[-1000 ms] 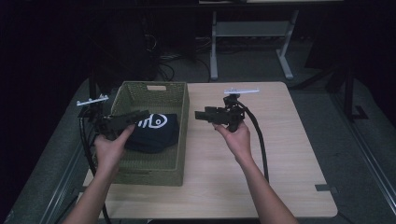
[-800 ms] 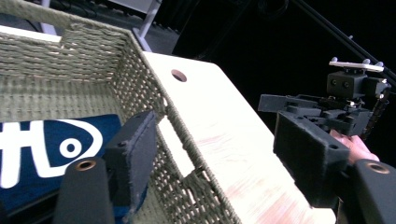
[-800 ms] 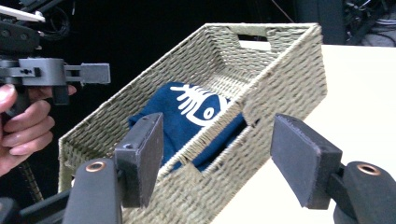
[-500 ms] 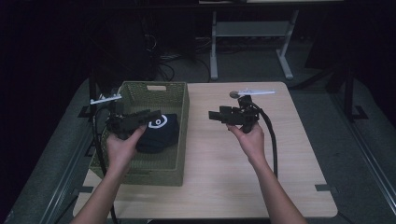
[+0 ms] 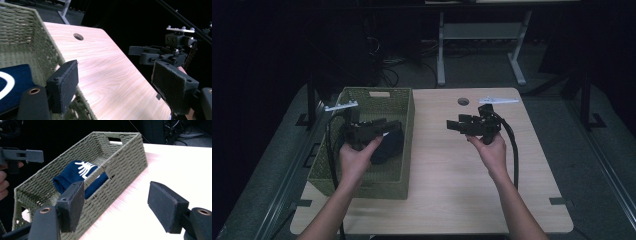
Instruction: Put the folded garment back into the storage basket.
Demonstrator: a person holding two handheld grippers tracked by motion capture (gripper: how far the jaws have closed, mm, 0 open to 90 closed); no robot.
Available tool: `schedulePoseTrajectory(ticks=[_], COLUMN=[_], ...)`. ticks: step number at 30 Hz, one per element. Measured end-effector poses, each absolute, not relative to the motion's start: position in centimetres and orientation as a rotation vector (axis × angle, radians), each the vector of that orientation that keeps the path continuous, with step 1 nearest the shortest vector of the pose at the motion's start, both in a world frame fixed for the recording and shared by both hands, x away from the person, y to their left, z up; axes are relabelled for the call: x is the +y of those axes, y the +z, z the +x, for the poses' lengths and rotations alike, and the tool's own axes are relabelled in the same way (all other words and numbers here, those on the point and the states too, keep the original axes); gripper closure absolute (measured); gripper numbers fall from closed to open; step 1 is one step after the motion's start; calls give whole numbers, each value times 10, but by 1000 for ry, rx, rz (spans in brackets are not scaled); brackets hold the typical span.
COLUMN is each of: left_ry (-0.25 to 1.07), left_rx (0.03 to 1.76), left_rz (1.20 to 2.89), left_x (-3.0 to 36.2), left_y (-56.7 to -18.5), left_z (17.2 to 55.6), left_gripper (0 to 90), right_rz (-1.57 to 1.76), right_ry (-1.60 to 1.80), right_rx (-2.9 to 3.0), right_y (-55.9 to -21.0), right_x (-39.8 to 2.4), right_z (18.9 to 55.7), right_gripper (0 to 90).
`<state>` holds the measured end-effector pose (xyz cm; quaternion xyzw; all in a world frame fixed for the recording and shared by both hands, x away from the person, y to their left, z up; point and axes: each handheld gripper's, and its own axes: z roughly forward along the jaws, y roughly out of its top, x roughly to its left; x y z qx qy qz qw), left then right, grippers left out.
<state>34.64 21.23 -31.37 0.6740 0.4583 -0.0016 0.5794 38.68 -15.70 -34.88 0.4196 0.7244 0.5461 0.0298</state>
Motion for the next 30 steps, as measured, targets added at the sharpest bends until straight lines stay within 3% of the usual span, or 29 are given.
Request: schedulePoseTrajectory(ticks=[30], left_ry=[-75], left_rx=[935], left_rz=[1642], left_x=[140], left_y=[-316], left_z=[340], left_gripper=[192], right_rz=[1400], right_ry=[1541], right_rx=[2162], right_y=[-365], right_x=[-228], right_z=[374], right_gripper=[284])
